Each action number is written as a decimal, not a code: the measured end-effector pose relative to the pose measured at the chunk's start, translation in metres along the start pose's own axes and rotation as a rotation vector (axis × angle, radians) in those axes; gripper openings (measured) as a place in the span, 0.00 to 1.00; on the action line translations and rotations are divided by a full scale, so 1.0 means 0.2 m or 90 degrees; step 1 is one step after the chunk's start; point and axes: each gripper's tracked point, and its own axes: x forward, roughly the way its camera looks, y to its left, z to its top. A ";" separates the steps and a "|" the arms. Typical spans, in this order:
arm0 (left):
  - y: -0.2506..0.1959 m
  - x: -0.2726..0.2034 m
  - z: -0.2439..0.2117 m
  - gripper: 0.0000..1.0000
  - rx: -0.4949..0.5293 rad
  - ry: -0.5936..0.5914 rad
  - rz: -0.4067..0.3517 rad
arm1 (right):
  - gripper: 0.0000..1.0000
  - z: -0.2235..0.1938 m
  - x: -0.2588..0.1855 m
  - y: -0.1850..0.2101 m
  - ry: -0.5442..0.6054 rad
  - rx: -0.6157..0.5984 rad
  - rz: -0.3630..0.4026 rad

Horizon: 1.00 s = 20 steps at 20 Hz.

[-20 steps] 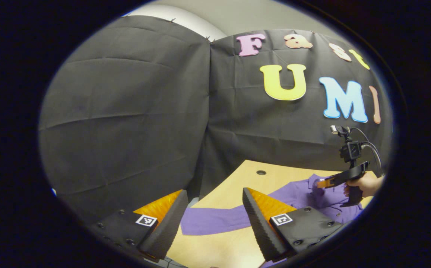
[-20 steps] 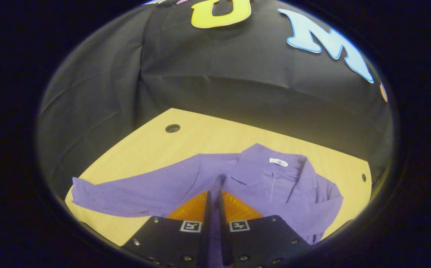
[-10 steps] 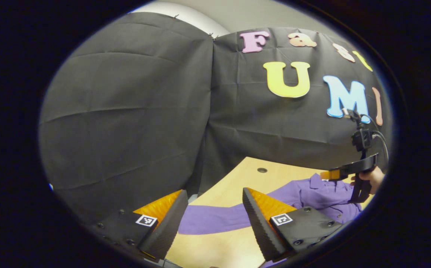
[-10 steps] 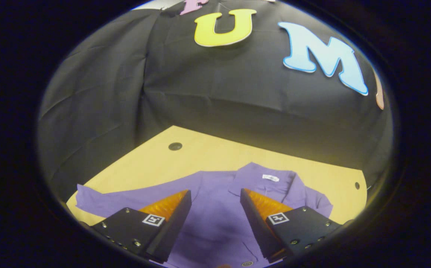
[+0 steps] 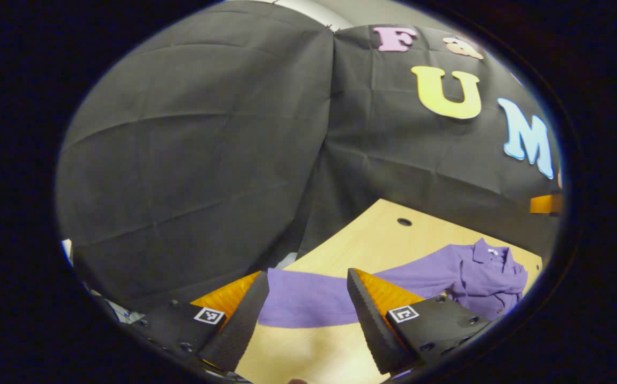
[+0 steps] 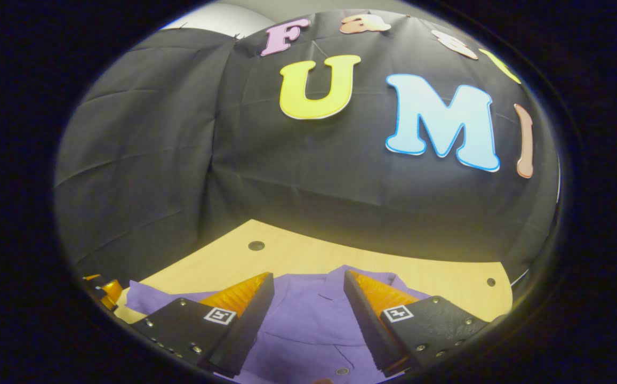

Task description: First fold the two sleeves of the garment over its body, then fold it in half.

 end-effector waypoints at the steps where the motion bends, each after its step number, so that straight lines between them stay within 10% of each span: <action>1: 0.02 0.03 -0.04 0.93 -0.006 0.014 0.005 | 0.85 0.02 -0.05 -0.01 -0.006 -0.002 -0.004; 20: 0.20 0.30 -0.47 0.97 -0.002 0.154 0.040 | 0.84 -0.11 -0.38 0.00 0.028 0.022 -0.027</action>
